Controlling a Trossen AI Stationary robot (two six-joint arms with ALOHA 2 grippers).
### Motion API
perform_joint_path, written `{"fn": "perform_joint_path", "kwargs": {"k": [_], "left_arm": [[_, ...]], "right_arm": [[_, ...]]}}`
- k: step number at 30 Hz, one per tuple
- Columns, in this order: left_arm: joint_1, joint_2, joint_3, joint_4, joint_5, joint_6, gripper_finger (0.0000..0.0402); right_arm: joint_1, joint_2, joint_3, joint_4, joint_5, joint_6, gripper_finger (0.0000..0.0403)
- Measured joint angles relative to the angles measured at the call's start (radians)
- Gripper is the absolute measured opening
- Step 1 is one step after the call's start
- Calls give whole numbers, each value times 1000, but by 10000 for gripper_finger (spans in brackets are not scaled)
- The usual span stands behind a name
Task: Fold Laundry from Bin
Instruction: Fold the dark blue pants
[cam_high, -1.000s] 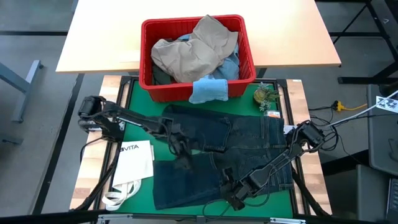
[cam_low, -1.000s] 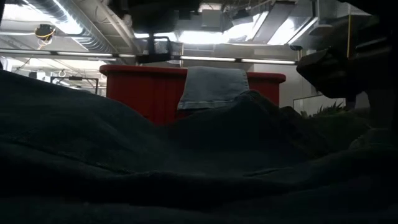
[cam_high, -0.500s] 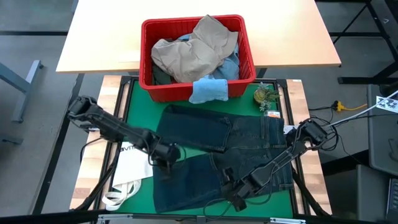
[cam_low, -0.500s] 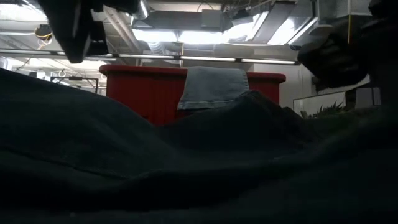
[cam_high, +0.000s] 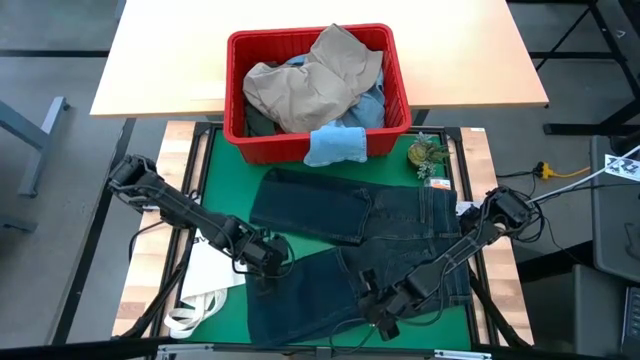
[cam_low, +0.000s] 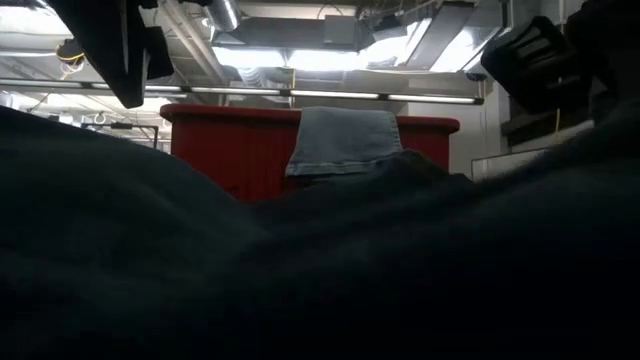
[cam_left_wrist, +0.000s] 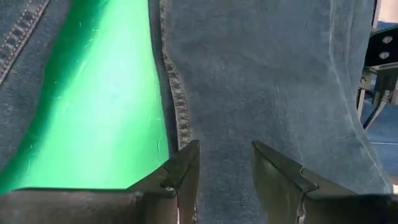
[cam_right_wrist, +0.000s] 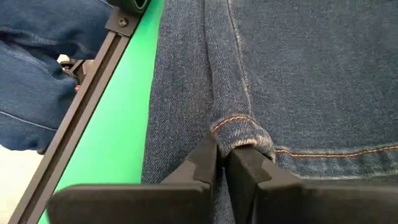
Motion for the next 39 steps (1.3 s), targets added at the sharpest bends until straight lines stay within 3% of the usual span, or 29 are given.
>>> {"fn": "perform_joint_path", "kwargs": {"k": [28, 39], "left_arm": [[-23, 0, 0, 5, -44, 3, 135], [-47, 0, 0, 5, -44, 3, 135]], "right_arm": [[0, 3, 0, 31, 7, 10, 32], [0, 3, 1, 36, 8, 11, 130]]}}
